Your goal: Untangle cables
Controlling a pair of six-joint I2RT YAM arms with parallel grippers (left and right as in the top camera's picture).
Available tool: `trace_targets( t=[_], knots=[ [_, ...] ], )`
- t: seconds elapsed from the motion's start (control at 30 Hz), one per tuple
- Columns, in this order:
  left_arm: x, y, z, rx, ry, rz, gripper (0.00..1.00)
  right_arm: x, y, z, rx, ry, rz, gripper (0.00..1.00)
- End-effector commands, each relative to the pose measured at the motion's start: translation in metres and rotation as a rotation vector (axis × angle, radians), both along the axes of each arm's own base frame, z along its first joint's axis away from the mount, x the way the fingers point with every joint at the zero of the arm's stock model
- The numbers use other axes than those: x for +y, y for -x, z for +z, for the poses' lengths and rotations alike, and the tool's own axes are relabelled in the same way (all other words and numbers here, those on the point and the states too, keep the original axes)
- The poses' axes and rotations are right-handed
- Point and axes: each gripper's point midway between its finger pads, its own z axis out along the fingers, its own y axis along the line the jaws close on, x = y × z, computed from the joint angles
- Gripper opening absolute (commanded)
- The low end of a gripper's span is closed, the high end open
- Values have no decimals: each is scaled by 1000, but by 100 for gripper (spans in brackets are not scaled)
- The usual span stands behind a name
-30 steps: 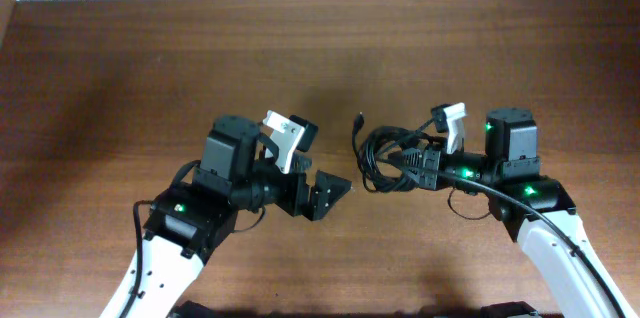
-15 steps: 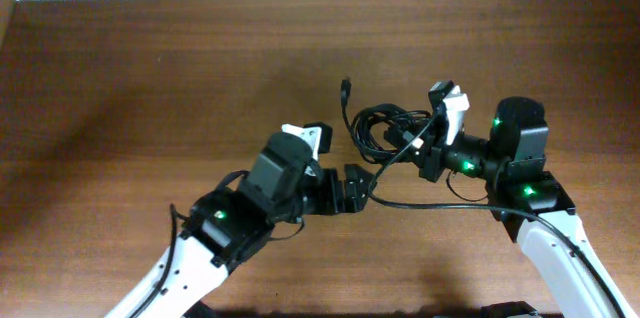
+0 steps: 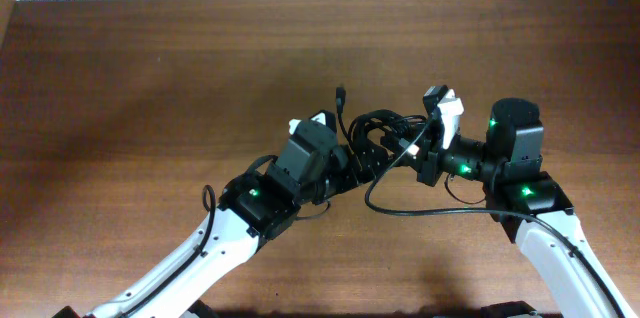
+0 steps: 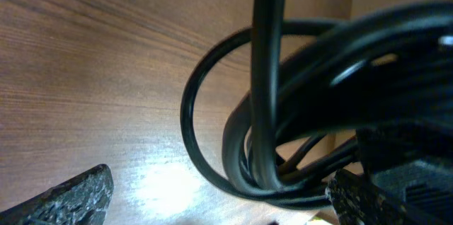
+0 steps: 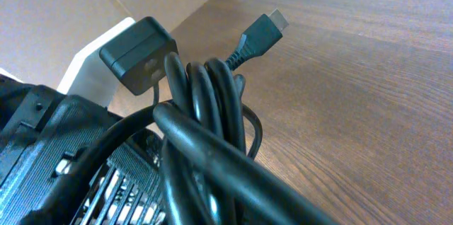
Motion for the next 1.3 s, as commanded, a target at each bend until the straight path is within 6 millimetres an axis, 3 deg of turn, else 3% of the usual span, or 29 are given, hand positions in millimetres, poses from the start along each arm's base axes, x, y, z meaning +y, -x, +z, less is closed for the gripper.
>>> trace_targets(
  t=[0.0,0.1,0.17,0.27,0.43,0.67,1.03,1.13,1.27],
  knots=[
    [6,-10,1,-18,-17,71,99,4,5,12,-48,-8,33,4],
    [10,-13,1,-31,-31,94,96,4,5,12,-48,-9,33,4],
    [10,-14,1,-31,-32,95,84,4,5,12,-48,-9,33,4],
    [10,-14,1,-32,-32,95,52,4,6,12,-46,-11,36,4],
    [10,-14,1,-32,-32,95,27,5,8,13,-46,-19,52,4],
    [10,-14,1,-32,-31,95,27,8,13,17,-52,-39,86,4],
    [6,-18,8,-59,-6,96,13,12,21,21,-46,-65,132,4],
    [6,-18,7,-59,-7,96,0,12,22,21,-46,-68,138,4],
    [5,-19,7,-60,-5,95,0,13,23,22,-46,-73,146,4]
  ],
)
